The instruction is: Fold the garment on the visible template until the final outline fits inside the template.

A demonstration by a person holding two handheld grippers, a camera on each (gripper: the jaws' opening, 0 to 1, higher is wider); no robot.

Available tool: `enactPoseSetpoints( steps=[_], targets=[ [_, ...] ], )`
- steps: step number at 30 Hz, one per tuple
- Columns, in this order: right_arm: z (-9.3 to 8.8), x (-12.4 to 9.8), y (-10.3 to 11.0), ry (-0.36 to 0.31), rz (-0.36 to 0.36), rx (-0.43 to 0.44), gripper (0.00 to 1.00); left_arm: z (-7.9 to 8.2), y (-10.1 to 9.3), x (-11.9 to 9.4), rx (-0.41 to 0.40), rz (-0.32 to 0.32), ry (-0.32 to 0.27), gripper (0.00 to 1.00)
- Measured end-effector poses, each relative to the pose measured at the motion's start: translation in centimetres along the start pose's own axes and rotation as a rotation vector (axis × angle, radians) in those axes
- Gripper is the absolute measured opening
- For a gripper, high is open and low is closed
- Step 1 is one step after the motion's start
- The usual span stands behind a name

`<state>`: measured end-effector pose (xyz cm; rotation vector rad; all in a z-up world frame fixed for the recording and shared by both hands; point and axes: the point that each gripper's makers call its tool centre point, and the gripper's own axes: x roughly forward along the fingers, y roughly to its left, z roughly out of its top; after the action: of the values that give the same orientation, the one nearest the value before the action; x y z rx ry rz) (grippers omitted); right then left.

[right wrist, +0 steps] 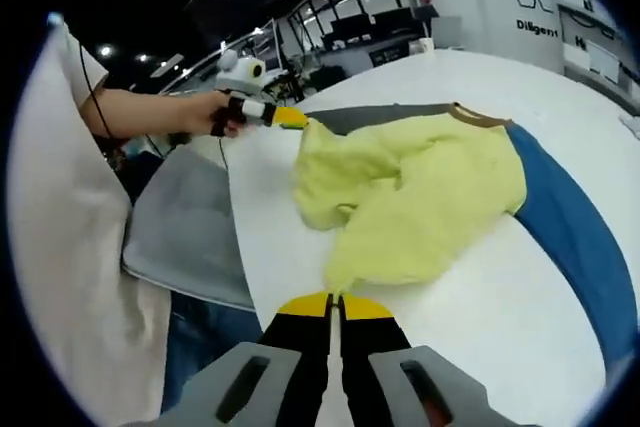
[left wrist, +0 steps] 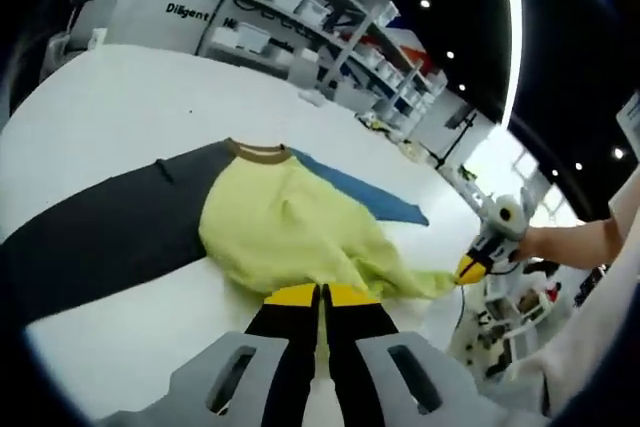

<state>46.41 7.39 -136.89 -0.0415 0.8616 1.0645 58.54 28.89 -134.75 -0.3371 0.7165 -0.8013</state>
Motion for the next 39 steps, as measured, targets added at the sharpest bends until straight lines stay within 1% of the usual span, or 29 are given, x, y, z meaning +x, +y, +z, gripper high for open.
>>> enactPoseSetpoints(
  steps=[1,4,6,9,12,14,15,16,17,18,19,20,21,22,23,25,27,29,35,37,39],
  targets=[
    [0.1,-0.1,-0.2,-0.003,-0.004,0.002,0.0,0.6,-0.2,0.6,0.0,-0.003,-0.009,0.0],
    [0.5,-0.7,-1.5,-0.023,-0.039,0.024,0.0,1.5,-0.7,2.5,0.005,-0.011,-0.011,0.0],
    [0.5,-1.0,-2.1,-0.022,-0.058,0.024,0.0,1.7,-0.7,3.8,0.027,-0.008,0.003,0.0],
    [0.6,-1.4,-3.0,-0.027,-0.083,0.029,0.0,1.7,-0.5,6.0,0.026,-0.009,0.027,0.0],
    [0.5,-1.6,-3.9,-0.03,-0.11,0.04,0.0,1.5,-0.3,7.4,0.011,-0.014,0.04,0.0],
    [0.2,-1.6,-4.7,-0.025,-0.136,0.049,0.0,1.3,-0.4,8.0,0.014,-0.026,0.042,0.0],
    [0.0,-1.6,-5.0,-0.025,-0.148,0.058,0.0,1.1,-0.3,8.1,0.013,-0.023,0.052,0.02],
    [-0.2,-1.6,-5.4,-0.023,-0.159,0.066,0.0,0.8,-0.1,8.0,0.042,-0.012,0.063,0.05],
    [-0.5,-1.5,-5.6,-0.017,-0.163,0.073,0.0,0.7,0.2,7.7,0.088,-0.001,0.069,0.08],
    [-0.8,-1.5,-6.0,-0.012,-0.17,0.079,0.0,0.3,0.4,7.2,0.112,0.001,0.085,0.09],
    [-1.1,-1.4,-6.2,-0.01,-0.175,0.087,0.0,0.2,0.4,7.1,0.111,-0.001,0.09,0.09],
    [-1.3,-1.4,-6.5,-0.01,-0.176,0.099,0.0,0.0,0.9,6.6,0.12,0.009,0.096,0.11],
    [-1.5,-1.3,-6.7,-0.008,-0.179,0.107,0.0,0.1,1.4,6.2,0.137,0.026,0.088,0.15],
    [-1.7,-1.3,-6.9,-0.005,-0.182,0.111,0.0,0.2,2.3,5.5,0.171,0.061,0.081,0.19],
    [-1.9,-1.3,-7.0,0.0,-0.186,0.117,0.0,0.1,2.8,5.1,0.191,0.074,0.084,0.22],
    [-2.1,-1.2,-7.2,0.0,-0.186,0.127,0.0,-1.2,3.1,4.4,0.178,0.056,0.13,0.19],
    [-2.2,-1.1,-7.3,0.006,-0.188,0.13,0.0,-2.4,3.7,4.0,0.191,0.061,0.166,0.2],
    [-2.3,-1.1,-7.4,0.006,-0.188,0.135,0.0,-3.1,4.0,3.8,0.191,0.063,0.183,0.19],
    [-2.7,-1.0,-7.6,0.016,-0.185,0.141,0.0,-4.3,3.9,4.5,0.182,0.045,0.223,0.17],
    [-2.6,-1.0,-7.5,0.014,-0.183,0.141,0.0,-4.6,4.2,4.9,0.202,0.054,0.238,0.16],
    [-2.7,-1.0,-7.4,0.015,-0.182,0.142,0.0,-4.8,4.4,5.1,0.204,0.057,0.244,0.15]
  ],
)
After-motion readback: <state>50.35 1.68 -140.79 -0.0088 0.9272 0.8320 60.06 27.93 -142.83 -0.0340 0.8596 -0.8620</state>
